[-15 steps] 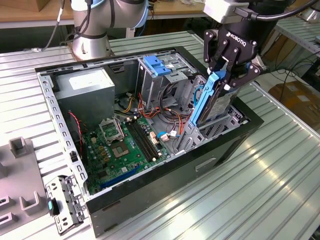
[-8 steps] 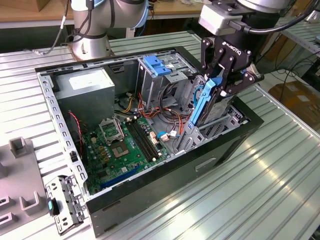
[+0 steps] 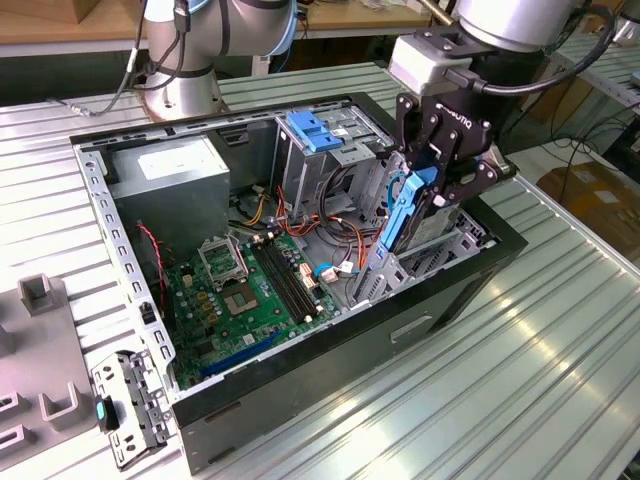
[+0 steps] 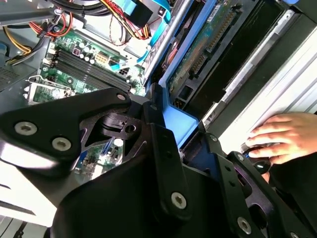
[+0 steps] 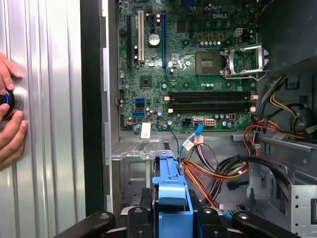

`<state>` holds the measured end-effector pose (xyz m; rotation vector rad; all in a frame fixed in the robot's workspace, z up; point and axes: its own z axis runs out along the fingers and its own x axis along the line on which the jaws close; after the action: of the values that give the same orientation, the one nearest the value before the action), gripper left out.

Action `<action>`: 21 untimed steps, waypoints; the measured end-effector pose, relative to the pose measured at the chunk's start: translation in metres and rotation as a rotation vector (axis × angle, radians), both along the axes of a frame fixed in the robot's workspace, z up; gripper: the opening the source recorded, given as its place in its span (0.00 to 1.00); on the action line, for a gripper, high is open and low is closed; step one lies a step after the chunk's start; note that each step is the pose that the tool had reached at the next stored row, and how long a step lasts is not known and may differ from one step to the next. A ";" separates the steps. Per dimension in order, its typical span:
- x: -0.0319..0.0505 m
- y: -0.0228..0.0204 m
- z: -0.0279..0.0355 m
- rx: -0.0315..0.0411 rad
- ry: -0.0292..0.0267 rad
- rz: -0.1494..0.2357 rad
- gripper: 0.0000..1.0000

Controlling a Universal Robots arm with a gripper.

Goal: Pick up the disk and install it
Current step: 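Insert the disk into the insertion slot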

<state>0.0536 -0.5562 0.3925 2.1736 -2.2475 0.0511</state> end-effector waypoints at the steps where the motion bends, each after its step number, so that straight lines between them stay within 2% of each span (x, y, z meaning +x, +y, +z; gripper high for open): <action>1: 0.0000 0.0000 -0.0019 0.0000 0.0000 0.000 0.37; 7: 0.0000 0.0000 -0.0134 0.0001 0.0000 0.000 0.37; 13: 0.0000 0.0000 -0.0304 0.0001 0.0000 0.000 0.37; 21: 0.0000 -0.0002 -0.0311 0.0001 0.0000 0.000 0.37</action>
<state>0.0536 -0.5564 0.3614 2.1737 -2.2476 0.0510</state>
